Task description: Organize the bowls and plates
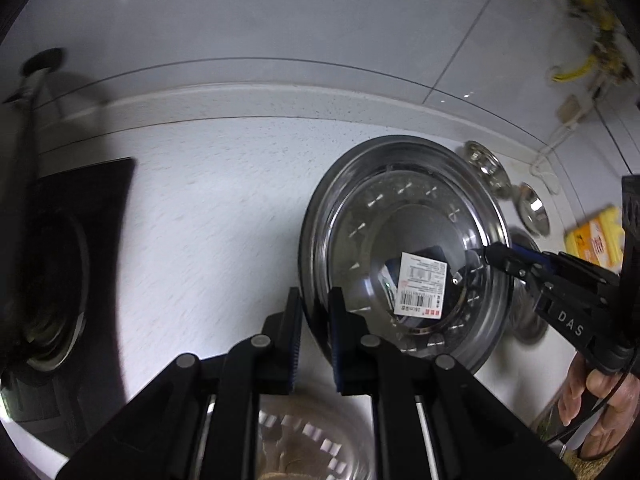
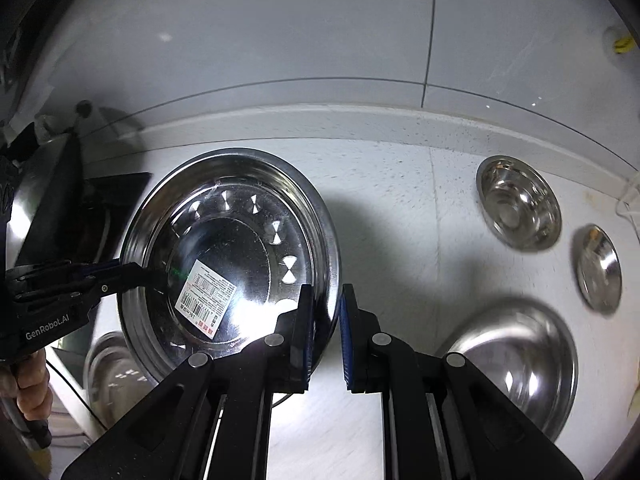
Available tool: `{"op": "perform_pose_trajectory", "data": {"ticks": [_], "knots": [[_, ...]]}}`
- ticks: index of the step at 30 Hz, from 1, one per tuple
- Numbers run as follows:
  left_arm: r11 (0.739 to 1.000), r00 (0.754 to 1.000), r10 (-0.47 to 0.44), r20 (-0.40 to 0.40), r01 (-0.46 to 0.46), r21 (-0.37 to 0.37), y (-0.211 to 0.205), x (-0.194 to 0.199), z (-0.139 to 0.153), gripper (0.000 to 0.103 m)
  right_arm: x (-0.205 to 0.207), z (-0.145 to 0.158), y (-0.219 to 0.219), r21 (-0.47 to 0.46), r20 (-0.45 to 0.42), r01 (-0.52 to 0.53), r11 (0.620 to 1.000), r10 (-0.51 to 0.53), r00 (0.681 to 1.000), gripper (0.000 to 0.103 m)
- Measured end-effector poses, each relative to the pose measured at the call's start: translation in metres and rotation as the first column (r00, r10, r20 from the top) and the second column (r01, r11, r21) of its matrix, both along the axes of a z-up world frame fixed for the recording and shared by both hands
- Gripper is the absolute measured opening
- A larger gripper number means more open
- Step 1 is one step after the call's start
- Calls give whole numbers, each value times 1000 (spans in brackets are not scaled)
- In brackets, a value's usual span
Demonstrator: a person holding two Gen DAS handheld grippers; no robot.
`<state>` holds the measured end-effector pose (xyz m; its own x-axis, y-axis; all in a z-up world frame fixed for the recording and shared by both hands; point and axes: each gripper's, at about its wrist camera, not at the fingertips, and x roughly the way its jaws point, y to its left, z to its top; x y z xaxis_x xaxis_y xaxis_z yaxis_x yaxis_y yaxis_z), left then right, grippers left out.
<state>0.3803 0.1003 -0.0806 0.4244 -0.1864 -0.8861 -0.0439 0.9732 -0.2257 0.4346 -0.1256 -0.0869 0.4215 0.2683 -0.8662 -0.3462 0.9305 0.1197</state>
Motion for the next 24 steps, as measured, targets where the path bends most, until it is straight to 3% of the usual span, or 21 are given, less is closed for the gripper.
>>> {"op": "perform_pose_trajectory", "data": {"ticks": [7,12,18,24], "knots": [[1000,999,-9,38,8,15,38,-96,19,12,-98,25,45,-3,43,-20,1000,20,999,11],[999,999,-18,41,16,42,60,-149,10,12,-150,18,66,8,33,-43,999,43,999,11],[998,1000,-24,4,23,64,67,-172,-22,12,-174,-18,78,23,-31,-32,999,33,999,12],[998,998,-22,-57,25,54,67,-177,-58,12,-187,-51,85,-25,-65,-14,1000,13,998,12]]}}
